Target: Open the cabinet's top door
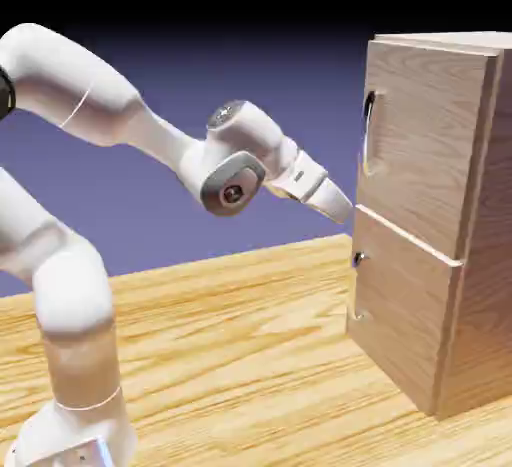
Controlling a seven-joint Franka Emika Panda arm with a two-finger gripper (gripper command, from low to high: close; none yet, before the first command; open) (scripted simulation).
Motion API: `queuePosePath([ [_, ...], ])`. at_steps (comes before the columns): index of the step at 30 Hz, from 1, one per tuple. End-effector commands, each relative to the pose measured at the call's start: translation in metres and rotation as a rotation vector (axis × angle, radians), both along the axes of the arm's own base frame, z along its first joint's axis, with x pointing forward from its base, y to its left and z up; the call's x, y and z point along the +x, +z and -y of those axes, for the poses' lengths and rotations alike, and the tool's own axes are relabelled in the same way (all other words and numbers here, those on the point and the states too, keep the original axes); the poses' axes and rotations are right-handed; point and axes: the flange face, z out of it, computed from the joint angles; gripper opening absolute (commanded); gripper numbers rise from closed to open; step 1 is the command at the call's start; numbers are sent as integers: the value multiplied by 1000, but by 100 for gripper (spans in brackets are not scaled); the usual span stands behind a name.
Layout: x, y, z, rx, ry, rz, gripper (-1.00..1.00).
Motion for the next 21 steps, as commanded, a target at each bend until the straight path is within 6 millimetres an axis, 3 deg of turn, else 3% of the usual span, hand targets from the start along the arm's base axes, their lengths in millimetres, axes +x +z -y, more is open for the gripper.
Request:
queuePosePath([
  [1,-2,7,3,8,-15,13,0],
  [11,-27,68,19,82,-126,148,0],
  [21,-51,107,9,129,-173,295,0],
])
